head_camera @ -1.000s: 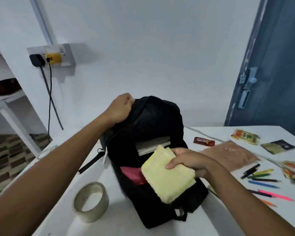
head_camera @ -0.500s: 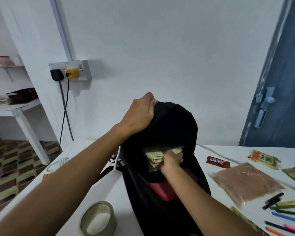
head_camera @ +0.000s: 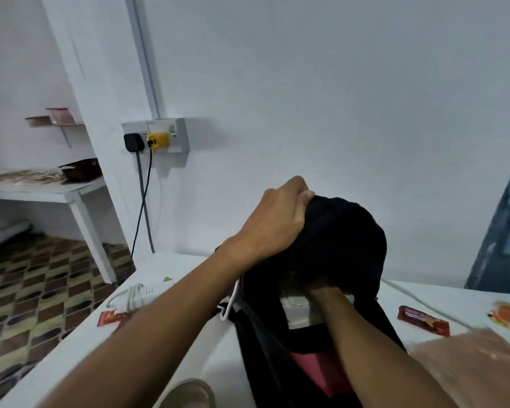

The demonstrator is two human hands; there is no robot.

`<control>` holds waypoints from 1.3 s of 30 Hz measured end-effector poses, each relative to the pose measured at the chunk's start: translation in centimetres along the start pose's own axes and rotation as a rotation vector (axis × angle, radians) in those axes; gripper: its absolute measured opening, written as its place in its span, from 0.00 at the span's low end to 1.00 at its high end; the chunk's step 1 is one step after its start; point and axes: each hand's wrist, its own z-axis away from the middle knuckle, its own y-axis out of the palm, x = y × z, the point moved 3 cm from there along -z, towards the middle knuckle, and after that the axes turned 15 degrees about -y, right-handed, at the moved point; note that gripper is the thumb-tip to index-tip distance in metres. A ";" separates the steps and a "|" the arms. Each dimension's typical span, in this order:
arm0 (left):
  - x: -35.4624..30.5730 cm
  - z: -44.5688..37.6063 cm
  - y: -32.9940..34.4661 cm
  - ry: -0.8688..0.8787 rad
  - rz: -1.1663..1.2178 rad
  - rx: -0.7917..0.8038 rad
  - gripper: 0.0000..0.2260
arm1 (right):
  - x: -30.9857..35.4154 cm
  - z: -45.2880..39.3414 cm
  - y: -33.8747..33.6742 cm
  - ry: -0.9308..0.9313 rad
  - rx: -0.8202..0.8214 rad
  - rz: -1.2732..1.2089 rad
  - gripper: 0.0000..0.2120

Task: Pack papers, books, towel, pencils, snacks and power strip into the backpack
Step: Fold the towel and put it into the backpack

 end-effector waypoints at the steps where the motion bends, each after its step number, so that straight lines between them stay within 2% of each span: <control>1: 0.1 -0.1 -0.1 -0.005 -0.003 -0.001 0.10 | -0.2 -0.1 -0.4 -0.072 0.006 0.076 0.31; 4: 0.3 -0.3 -0.3 -0.024 -0.003 -0.012 0.10 | 1.0 0.4 -1.1 -0.087 0.021 0.170 0.29; 6: 0.6 -0.3 -0.4 -0.045 0.001 -0.013 0.10 | 0.5 1.0 -1.2 -0.142 -0.018 0.166 0.26; 8: 0.8 -0.4 -0.4 -0.056 0.002 -0.011 0.10 | -1.0 0.8 -1.2 -0.148 -0.041 0.268 0.24; 9: 0.8 -0.4 -0.4 -0.059 0.000 -0.010 0.10 | -1.6 1.0 -1.3 -0.182 -0.111 0.303 0.23; 11: 0.8 -0.4 -0.3 -0.062 -0.002 -0.009 0.10 | -2.2 1.3 -1.2 -0.213 -0.224 0.239 0.19; 14: 0.9 -0.3 -0.3 -0.063 -0.007 -0.013 0.10 | -2.5 1.8 0.2 -0.233 -0.339 -0.018 0.14; 16: 1.1 -0.1 -0.2 -0.065 -0.012 -0.011 0.10 | -2.3 3.0 0.6 -0.382 -0.276 0.039 0.11; 20: 2.3 0.9 0.1 -0.091 -0.005 -0.001 0.10 | -1.5 5.7 1.0 -0.629 -0.007 0.043 0.09; 24: 4.8 2.7 0.9 -0.177 0.048 0.052 0.11 | -0.5 10.3 -0.7 -0.740 0.334 -0.046 0.10; 26: 5.6 3.9 1.8 -0.217 0.116 0.148 0.12 | 0.7 13.4 -2.4 -0.791 0.394 -0.167 0.10; 27: 5.9 4.6 2.5 -0.234 0.154 0.215 0.12 | 1.3 14.5 -3.5 -0.842 0.333 -0.245 0.09; 30: 7.1 6.7 4.8 -0.258 0.234 0.384 0.12 | 2.4 16.0 -6.2 -1.042 -0.083 -0.301 0.08; 33: 8.8 8.7 7.2 -0.303 0.292 0.517 0.12 | 1.7 15.0 -6.8 -1.097 -0.390 -0.028 0.10; 35: 10.0 10.1 8.7 -0.387 0.367 0.610 0.12 | -0.2 13.3 -5.8 -1.088 -0.404 0.192 0.10; 39: 12.6 13.1 11.6 -0.587 0.551 0.703 0.09 | -5.4 10.4 -2.2 -0.947 -0.232 0.509 0.17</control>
